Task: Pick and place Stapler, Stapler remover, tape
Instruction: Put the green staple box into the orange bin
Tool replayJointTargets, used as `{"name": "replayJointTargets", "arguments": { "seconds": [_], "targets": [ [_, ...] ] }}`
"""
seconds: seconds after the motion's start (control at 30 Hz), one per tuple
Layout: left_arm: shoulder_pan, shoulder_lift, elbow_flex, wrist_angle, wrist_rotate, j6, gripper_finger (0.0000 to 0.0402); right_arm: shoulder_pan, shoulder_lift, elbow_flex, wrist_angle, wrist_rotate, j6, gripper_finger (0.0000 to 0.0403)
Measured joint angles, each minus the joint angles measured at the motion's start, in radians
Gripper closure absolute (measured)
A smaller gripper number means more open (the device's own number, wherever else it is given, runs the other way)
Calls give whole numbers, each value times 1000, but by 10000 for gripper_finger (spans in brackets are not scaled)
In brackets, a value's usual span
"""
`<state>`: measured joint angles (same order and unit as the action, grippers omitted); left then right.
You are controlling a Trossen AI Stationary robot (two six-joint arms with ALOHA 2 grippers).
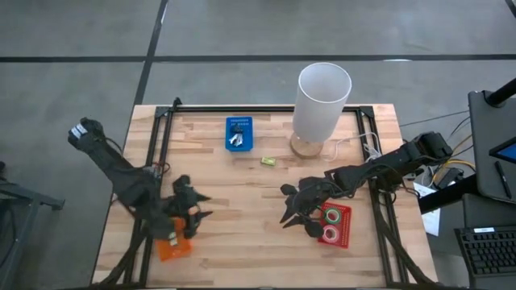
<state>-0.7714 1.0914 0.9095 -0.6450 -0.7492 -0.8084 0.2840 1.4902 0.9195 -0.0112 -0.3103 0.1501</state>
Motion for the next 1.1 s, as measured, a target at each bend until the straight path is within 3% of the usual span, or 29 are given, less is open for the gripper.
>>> {"name": "replayJointTargets", "arguments": {
  "seconds": [0.07,0.2,0.33,0.6,0.8,1.1],
  "targets": [
    [84,14,-16,92,64,140,191,2,0,0,13,0,-9,332],
    [282,59,-45,256,289,389,191,13,0,0,43,-1,-23,325],
    [489,126,-46,333,490,574,191,21,0,0,47,-1,-23,320],
    [813,298,-41,512,816,759,193,57,0,0,47,-3,20,320],
    [915,465,55,548,844,916,193,85,-1,0,60,1,6,333],
    [983,733,273,512,843,1030,193,127,-2,-4,79,81,40,344]
  ]
}}
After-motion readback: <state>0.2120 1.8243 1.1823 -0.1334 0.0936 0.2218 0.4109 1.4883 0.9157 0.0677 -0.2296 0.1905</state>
